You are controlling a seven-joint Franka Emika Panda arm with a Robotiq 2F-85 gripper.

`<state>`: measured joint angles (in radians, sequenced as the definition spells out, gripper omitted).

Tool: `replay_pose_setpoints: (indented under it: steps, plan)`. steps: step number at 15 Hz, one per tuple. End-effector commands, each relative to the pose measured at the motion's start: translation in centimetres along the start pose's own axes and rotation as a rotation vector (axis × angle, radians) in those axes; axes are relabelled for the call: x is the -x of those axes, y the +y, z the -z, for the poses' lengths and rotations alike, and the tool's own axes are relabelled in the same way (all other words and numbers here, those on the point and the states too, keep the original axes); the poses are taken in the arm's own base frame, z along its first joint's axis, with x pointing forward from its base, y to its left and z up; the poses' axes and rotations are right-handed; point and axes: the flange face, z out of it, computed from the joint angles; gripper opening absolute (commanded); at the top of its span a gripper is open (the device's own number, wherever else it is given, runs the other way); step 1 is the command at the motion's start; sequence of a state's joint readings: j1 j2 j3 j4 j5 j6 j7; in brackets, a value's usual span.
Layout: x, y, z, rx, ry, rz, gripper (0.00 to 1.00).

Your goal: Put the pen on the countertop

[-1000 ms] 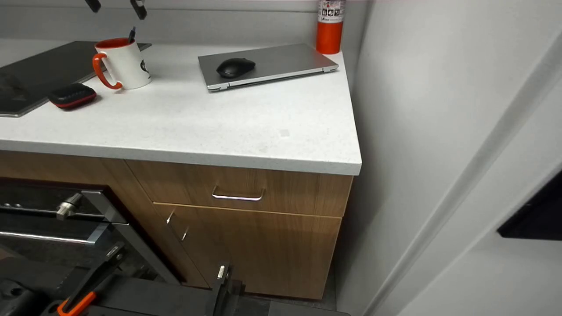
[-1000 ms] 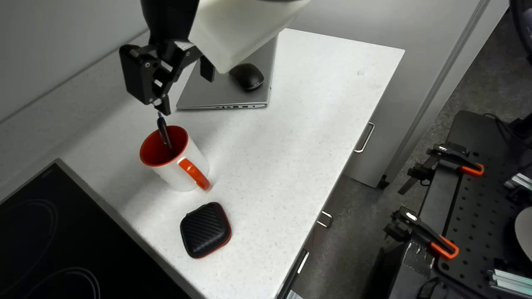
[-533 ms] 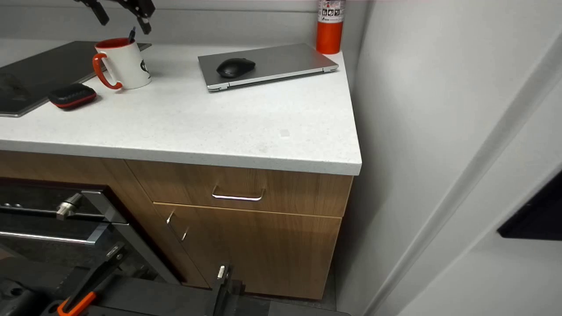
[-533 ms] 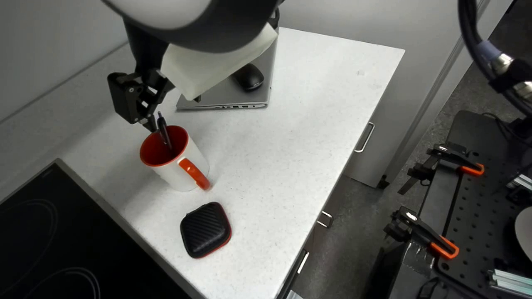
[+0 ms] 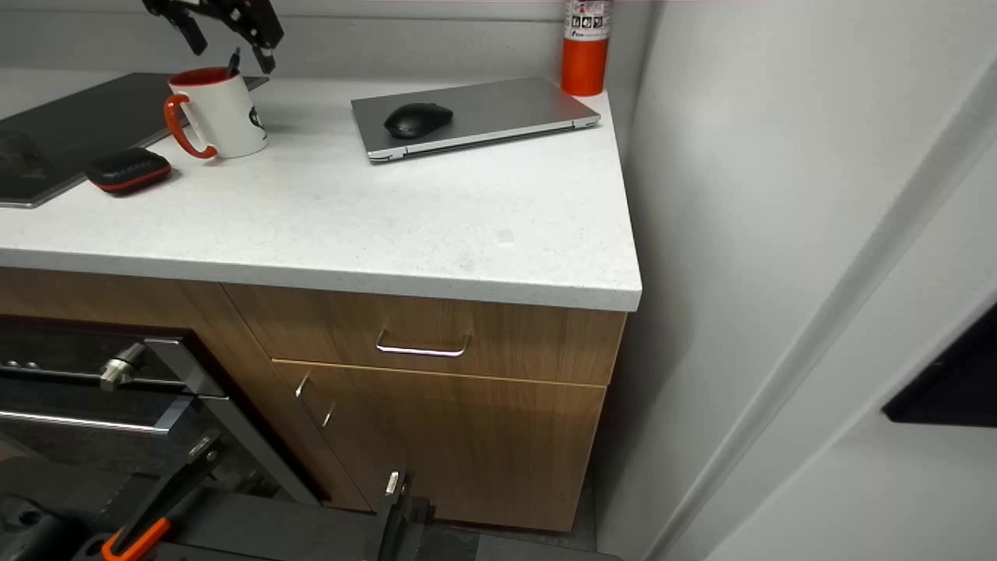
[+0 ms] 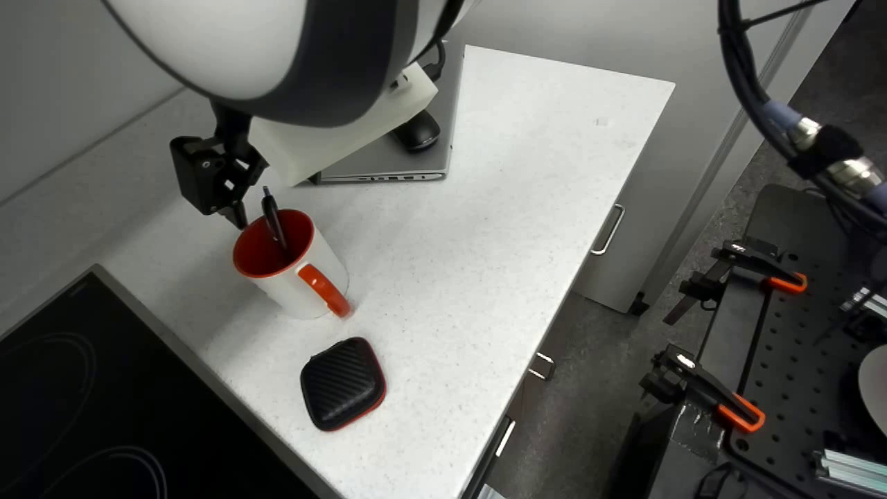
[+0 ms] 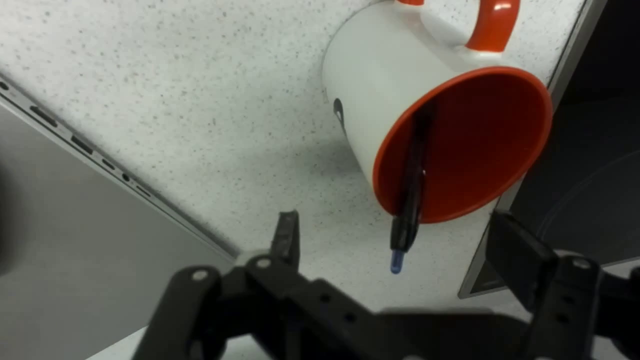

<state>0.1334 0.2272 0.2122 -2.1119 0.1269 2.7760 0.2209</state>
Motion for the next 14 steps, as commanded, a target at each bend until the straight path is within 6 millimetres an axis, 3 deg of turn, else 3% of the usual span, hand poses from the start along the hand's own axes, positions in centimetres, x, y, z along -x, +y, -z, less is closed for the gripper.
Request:
replay_pose_setpoints:
  steps: [1, 2, 10, 11, 14]
  plan:
    - [-0.54, -0.57, -0.06, -0.019, 0.019, -0.022, 0.71]
    - [-0.58, -0.69, -0.01, -0.027, 0.017, -0.025, 0.69]
    - [-0.79, -0.68, -0.14, -0.056, 0.021, -0.067, 0.05]
    - [-0.8, -0.59, -0.14, -0.057, 0.022, -0.072, 0.0]
    - [-0.7, -0.44, 0.02, -0.06, 0.02, -0.079, 0.03]
